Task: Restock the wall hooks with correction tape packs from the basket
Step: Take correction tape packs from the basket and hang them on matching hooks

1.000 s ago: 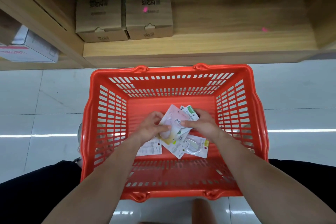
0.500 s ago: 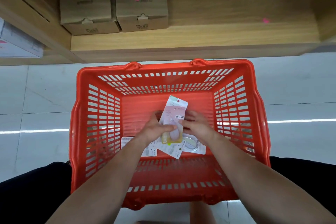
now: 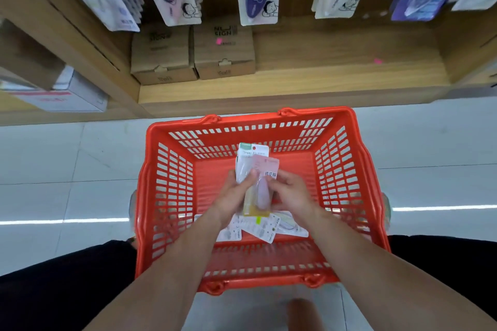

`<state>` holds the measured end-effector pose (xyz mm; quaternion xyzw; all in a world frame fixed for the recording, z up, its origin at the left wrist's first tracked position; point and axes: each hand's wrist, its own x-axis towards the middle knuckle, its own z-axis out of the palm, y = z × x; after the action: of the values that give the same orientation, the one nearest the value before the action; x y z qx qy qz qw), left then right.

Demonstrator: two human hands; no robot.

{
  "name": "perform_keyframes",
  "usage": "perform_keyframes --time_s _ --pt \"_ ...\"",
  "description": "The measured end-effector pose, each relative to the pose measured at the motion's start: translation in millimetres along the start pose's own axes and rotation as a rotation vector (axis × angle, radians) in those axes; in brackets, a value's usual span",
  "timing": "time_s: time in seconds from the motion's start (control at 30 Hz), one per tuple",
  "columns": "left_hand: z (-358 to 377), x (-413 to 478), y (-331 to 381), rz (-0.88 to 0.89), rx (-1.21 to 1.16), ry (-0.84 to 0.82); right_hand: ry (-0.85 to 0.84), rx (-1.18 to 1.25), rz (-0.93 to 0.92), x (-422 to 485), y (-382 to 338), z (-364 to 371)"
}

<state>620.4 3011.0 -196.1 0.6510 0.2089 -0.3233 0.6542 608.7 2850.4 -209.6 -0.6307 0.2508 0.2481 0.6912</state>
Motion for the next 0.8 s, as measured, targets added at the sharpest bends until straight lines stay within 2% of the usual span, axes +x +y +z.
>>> perform_keyframes --time_s 0.2,0.27,0.37,0.5,0.8 --pt "8 -50 48 0.163 0.053 0.120 0.133 0.069 -0.181 -46 -44 10" --pt "11 -62 66 0.221 0.042 0.136 0.118 0.085 -0.228 -64 -63 10" --pt "17 -83 95 0.272 0.037 0.121 -0.004 0.081 -0.311 -91 -91 8" --pt "22 -111 135 0.365 0.032 0.109 -0.002 0.074 -0.437 -117 -128 3" --pt "20 -170 219 0.508 0.111 0.053 0.021 0.158 -0.563 -178 -219 1"
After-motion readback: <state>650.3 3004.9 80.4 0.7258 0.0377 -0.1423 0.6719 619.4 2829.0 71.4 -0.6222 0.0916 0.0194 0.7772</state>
